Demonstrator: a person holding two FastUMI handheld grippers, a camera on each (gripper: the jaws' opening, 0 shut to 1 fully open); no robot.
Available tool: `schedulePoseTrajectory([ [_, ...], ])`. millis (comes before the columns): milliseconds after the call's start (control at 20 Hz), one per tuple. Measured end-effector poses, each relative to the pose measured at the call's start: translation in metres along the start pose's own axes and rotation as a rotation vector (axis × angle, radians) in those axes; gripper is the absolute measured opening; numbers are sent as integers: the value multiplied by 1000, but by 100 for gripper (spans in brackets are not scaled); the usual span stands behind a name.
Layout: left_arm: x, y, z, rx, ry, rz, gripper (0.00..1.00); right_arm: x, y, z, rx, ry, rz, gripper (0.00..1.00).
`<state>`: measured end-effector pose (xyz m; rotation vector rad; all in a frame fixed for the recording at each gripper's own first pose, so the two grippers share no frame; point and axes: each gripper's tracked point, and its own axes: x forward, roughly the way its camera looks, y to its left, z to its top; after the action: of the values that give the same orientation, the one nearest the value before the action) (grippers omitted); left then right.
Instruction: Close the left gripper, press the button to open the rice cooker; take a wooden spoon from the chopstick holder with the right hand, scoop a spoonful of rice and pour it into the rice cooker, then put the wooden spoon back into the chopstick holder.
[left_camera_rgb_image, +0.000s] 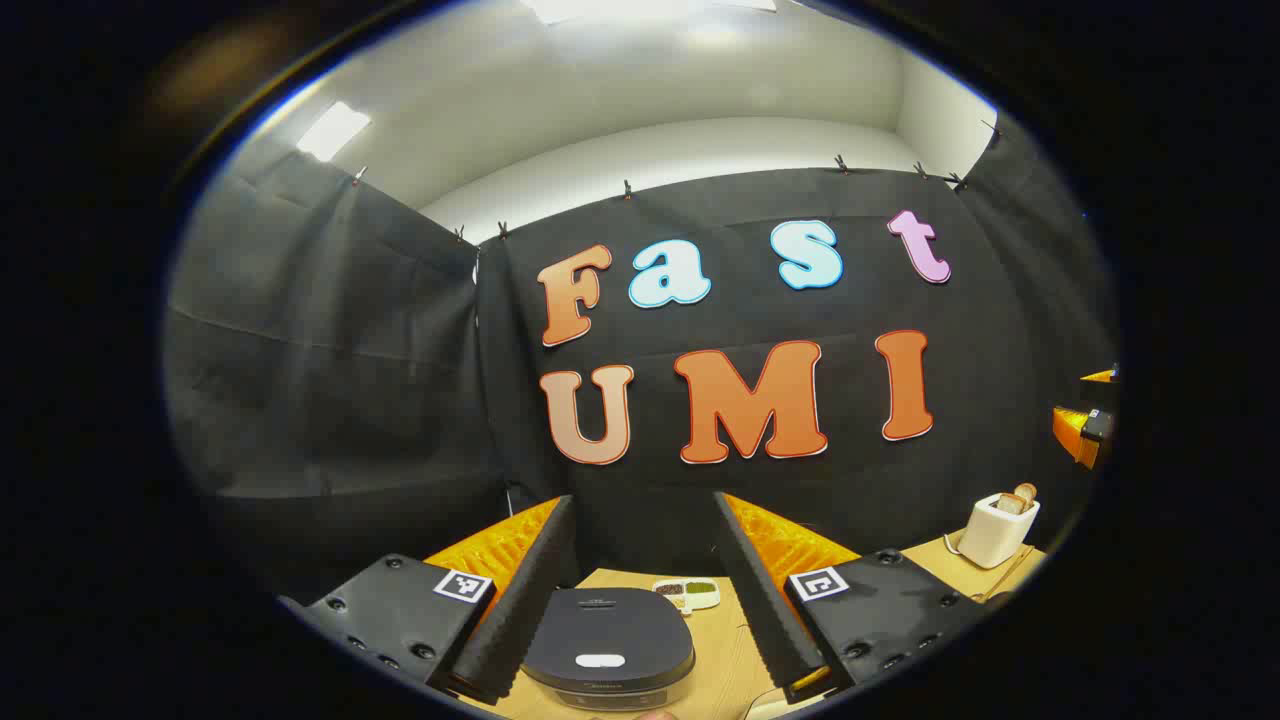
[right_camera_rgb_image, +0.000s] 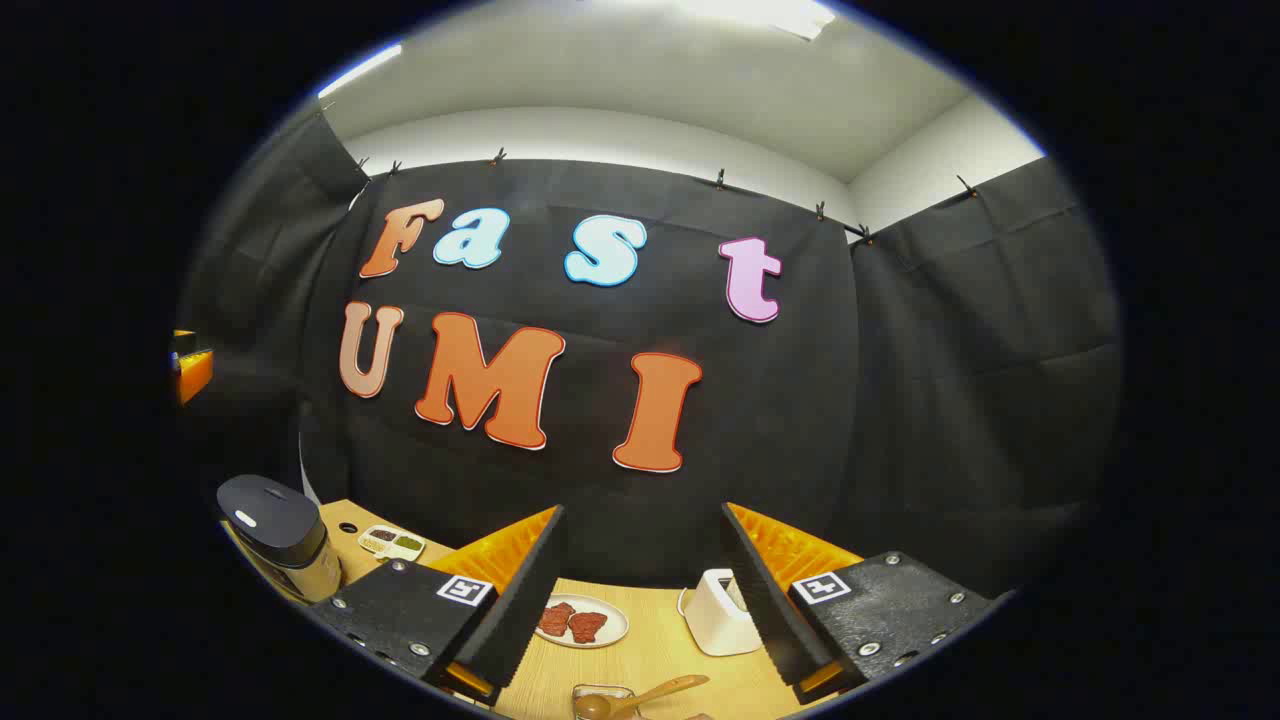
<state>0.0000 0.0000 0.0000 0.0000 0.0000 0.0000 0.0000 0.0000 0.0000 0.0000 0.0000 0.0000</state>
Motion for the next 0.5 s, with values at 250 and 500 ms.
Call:
schedulePoseTrajectory([
  [250,2,-2,0,24,-7,6,92,3,0,-2,4,9,-4,93],
  [500,5,-2,-2,32,-12,1,94,4,5,-10,21,30,-2,93],
])
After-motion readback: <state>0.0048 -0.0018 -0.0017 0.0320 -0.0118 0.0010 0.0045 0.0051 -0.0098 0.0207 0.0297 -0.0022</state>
